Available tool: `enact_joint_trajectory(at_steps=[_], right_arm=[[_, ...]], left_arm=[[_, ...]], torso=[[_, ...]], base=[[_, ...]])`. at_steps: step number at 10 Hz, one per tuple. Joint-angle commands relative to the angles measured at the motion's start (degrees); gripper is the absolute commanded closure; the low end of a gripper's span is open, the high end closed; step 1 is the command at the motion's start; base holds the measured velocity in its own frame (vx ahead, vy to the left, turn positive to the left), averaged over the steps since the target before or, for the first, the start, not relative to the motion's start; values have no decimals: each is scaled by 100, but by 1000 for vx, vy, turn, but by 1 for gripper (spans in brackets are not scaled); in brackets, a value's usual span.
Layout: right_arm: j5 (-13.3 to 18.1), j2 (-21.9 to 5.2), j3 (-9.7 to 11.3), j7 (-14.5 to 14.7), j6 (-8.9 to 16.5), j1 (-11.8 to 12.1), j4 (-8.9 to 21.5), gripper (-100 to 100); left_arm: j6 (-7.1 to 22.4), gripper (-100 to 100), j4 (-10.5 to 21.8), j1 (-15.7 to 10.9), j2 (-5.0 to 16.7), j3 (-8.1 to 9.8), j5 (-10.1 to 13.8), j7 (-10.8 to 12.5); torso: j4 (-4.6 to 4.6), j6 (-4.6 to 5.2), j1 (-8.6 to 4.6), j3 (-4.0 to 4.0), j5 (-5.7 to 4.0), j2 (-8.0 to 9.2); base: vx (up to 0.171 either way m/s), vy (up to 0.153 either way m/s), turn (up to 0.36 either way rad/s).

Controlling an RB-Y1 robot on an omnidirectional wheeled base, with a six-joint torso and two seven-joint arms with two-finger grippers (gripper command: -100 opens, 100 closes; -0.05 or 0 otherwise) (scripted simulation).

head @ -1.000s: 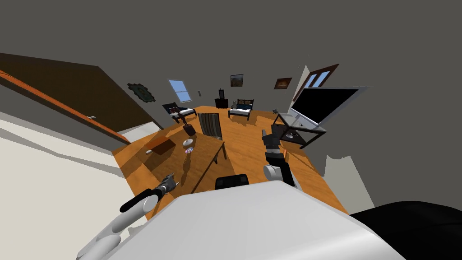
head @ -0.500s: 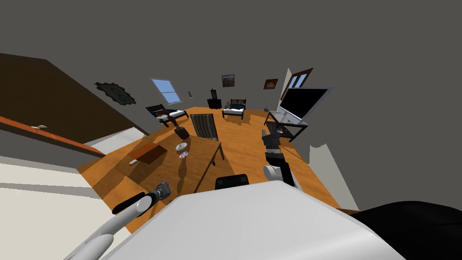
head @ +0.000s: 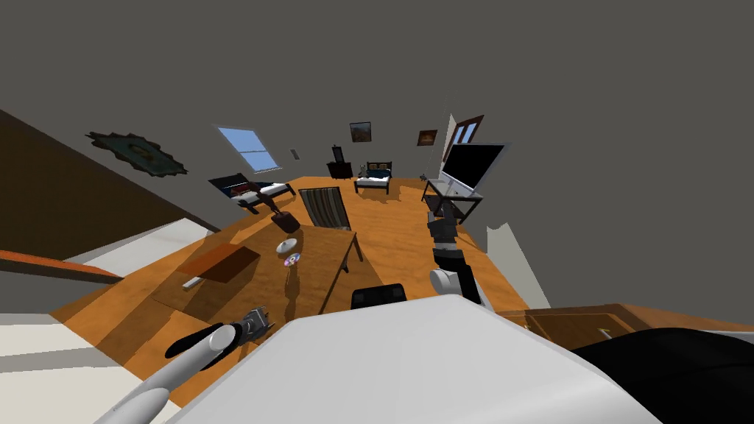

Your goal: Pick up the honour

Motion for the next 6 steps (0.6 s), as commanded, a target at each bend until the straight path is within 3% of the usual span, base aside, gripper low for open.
enact_joint_trajectory(at_steps=[1, 2, 5, 6], right_arm=[[0, 0, 0, 0, 0, 0, 0, 0], [0, 0, -1, 0, 0, 1, 0, 0], [0, 0, 0, 0, 0, 0, 0, 0], [0, 0, -1, 0, 0, 1, 0, 0]], left_arm=[[147, -100, 282, -79, 43, -56, 80, 89], [147, -100, 282, -79, 43, -56, 80, 89], [606, -100, 1003, -323, 201, -322, 586, 259], [606, -100, 1046, -323, 201, -322, 586, 259]], torso=[[0, 0, 0, 0, 0, 0], [0, -7, -2, 0, 1, -1], [-1, 1, -8, -4, -1, -8], [0, -6, 3, 1, 1, 2]], base=[[-43, 68, -141], [-6, 24, 23], [-36, 53, -266], [-42, 69, -75]])
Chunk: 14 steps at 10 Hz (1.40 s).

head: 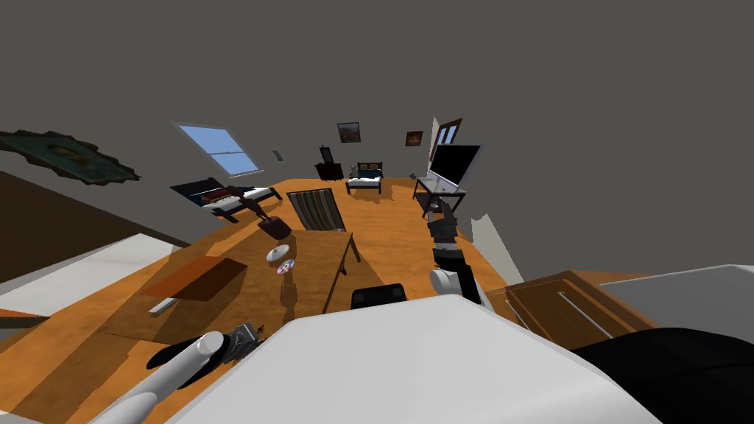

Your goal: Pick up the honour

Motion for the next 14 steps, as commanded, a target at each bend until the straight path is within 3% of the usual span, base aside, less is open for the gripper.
enact_joint_trajectory(at_steps=[1, 5, 8, 9, 10, 12, 13, 14], right_arm=[[0, 0, 0, 0, 0, 0, 0, 0], [0, 0, 0, 0, 0, 0, 0, 0], [0, 0, 0, 0, 0, 0, 0, 0], [0, 0, 0, 0, 0, 1, 0, 0], [0, 0, 0, 0, 0, 1, 0, 0], [0, 0, 0, 0, 0, 1, 0, 0], [0, 0, 0, 0, 0, 1, 0, 0], [0, 0, 0, 0, 0, 1, 0, 0]], left_arm=[[159, -100, 265, -65, 43, -101, 160, 98], [547, -100, 922, -265, 115, -392, 579, 254], [612, -100, 1098, -337, 108, -448, 662, 256], [626, 0, 1125, -346, 107, -449, 674, 227], [533, -100, 1201, -392, -60, -403, 513, 227], [419, -100, 1300, -450, -270, -345, 314, 222], [451, -100, 1337, -469, -235, -359, 384, 177], [439, 100, 1345, -473, -245, -356, 374, 171]], torso=[[0, 0, 0, 0, 0, 0], [0, 1, -5, -1, -1, -2], [-2, -1, -11, -5, -3, -9], [-3, -2, -18, -8, -4, -14], [-4, -1, -23, -10, -5, -17], [-5, -2, -2, -14, 0, -24], [-6, -1, -1, -16, 0, -27], [-6, -1, -13, -14, -3, -25]], base=[[-35, 49, -159], [-45, 55, -186], [-24, 32, -65], [0, 0, 0], [7, 34, 16], [18, 70, 14], [10, 26, -2], [2, 6, -1]])
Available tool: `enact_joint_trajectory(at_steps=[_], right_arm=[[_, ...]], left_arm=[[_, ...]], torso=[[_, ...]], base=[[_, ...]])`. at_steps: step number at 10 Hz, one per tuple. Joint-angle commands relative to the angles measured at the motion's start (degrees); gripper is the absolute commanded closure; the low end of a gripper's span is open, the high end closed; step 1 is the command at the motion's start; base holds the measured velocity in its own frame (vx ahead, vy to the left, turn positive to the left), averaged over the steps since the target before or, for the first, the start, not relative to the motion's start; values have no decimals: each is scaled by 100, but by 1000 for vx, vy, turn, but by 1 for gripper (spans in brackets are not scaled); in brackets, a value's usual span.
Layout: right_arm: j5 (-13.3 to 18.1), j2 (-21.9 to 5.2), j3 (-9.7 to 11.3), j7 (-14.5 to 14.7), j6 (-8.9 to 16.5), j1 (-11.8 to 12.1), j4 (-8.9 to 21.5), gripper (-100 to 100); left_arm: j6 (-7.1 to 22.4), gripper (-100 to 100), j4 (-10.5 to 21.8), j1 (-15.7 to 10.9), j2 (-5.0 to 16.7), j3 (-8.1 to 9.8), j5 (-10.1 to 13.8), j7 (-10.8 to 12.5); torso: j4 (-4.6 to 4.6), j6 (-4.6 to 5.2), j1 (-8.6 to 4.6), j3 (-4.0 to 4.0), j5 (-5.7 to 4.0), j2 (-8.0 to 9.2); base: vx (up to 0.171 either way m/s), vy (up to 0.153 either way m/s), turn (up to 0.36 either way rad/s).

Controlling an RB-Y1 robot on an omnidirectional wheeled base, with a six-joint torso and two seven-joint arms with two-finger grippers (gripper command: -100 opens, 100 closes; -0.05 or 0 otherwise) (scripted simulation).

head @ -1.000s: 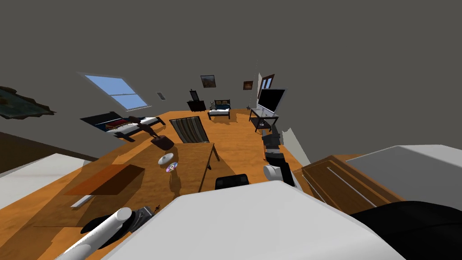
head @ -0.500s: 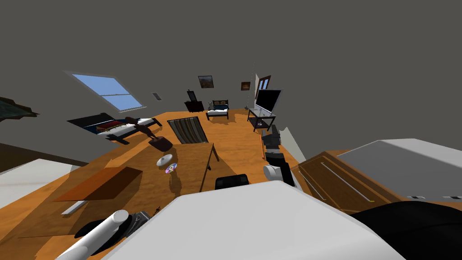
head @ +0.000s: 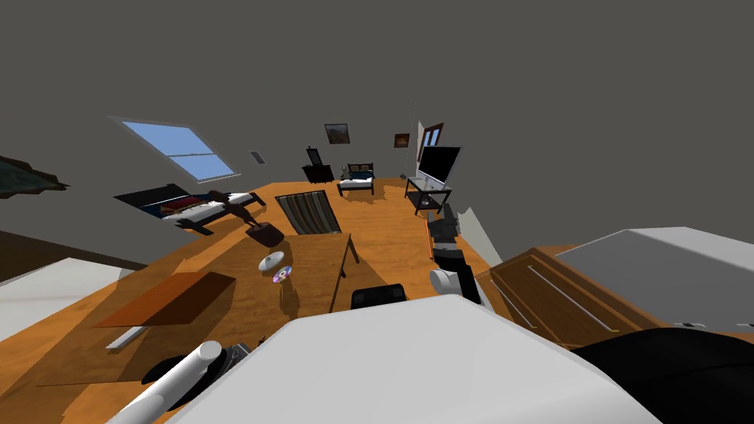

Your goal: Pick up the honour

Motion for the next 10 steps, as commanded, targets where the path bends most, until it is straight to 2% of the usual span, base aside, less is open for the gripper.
enact_joint_trajectory(at_steps=[1, 4, 5, 6, 8, 9, 10], right_arm=[[0, 0, 0, 0, 0, 0, 0, 0], [0, 0, 0, 0, 0, 0, 0, 0], [0, 0, 0, 0, 0, 0, 0, 0], [0, 0, 0, 0, 0, 0, 0, 0], [0, 1, 1, 0, 0, 0, 0, 0], [0, 1, 1, 0, 0, 0, 0, 0], [0, 0, 0, 0, 0, 0, 0, 0]], left_arm=[[0, 100, 0, 0, 0, 0, 0, 0], [0, 100, -1, -1, 2, 2, 1, 2], [0, 0, -2, -1, 2, 2, 1, 2], [93, 100, -143, 81, 183, -46, 138, 55], [162, 100, -202, 116, 309, -81, 257, 58], [133, 100, -121, 72, 256, -64, 237, -11], [140, 0, -138, 77, 265, -69, 238, 12]], torso=[[0, 0, 0, 0, 0, 0], [-2, 2, 20, -2, 13, -2], [-2, 2, 22, -2, 14, -2], [-2, 2, 22, -2, 14, -3], [-1, 3, -2, 0, 9, 2], [-2, 2, -1, 0, 9, 2], [-3, 1, 11, -2, 13, -1]], base=[[0, 0, 0], [0, 0, 0], [0, 0, 0], [-7, -36, -20], [-16, -63, -9], [-4, -20, 2], [-1, -5, 0]])
